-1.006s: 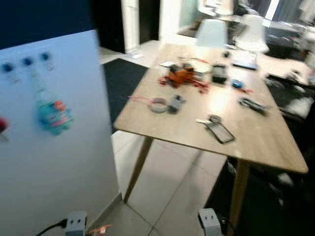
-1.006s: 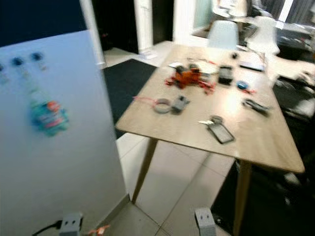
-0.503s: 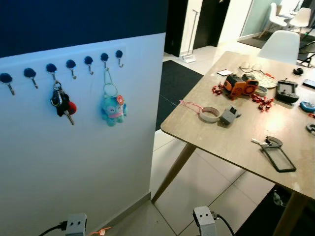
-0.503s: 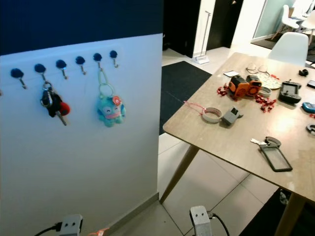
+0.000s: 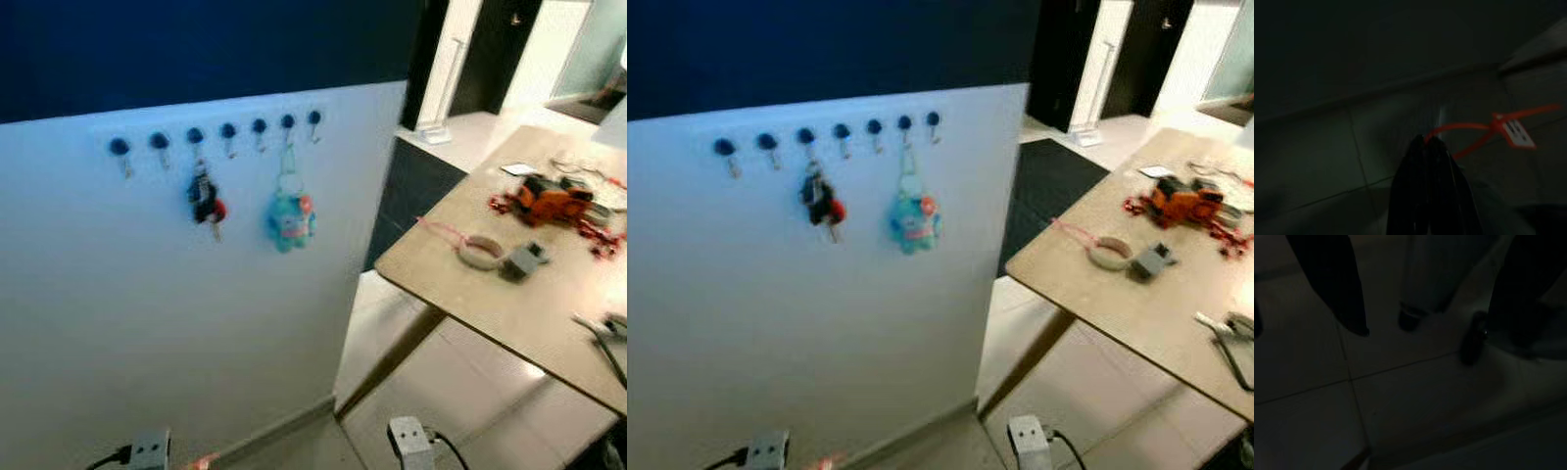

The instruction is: Hang keys on a hook

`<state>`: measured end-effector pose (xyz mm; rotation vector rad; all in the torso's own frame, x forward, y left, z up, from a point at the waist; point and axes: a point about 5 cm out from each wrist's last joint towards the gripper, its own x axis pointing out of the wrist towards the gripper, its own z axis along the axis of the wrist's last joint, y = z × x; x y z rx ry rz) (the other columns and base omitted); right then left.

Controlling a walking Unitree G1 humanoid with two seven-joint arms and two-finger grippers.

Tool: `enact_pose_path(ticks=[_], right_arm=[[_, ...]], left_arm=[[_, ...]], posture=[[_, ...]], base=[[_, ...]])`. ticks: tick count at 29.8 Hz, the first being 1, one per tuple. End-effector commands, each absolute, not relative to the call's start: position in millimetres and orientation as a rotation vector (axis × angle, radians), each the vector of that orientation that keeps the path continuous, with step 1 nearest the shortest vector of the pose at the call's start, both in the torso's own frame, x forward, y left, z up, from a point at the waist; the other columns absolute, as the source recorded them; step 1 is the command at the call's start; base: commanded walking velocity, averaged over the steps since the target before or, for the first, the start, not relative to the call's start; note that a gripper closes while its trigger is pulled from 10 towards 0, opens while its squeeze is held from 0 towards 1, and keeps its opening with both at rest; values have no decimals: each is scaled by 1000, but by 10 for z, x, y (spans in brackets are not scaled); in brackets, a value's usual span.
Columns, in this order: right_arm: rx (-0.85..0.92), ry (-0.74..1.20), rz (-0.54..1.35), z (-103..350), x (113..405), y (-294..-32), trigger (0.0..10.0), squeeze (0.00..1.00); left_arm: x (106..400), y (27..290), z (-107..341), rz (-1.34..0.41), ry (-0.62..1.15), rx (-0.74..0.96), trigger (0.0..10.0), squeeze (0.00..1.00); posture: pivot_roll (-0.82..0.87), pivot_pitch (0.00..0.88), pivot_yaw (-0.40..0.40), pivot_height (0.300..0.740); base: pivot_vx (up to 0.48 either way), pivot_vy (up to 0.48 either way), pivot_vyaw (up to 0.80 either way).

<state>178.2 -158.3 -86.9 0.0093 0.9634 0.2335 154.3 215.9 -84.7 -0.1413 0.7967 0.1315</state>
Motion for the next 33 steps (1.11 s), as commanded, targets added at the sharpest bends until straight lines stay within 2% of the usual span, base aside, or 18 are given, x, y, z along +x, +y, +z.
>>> enact_pose_path(ticks=[1, 14, 21, 33], right_arm=[[8, 960, 230, -865, 1788, -1597, 10000, 0], [20, 956, 227, -855, 1807, -1601, 10000, 0], [17, 955, 232, -851, 1814, -1601, 10000, 0], [16, 950, 243, -842, 1835, -1581, 10000, 0]], left_arm=[[1574, 2133, -834, 115, 781, -150, 10000, 0], [1634, 2112, -793, 116, 732, -98, 10000, 0], [1635, 2144, -777, 121, 709, -125, 10000, 0], [1604, 2187, -792, 150, 734, -109, 10000, 0]], posture=[[103, 0, -57, 740], [107, 0, -65, 740], [108, 0, -67, 740], [116, 0, -73, 740]], base=[[0, 0, 656], [0, 0, 641], [0, 0, 626], [0, 0, 603]])
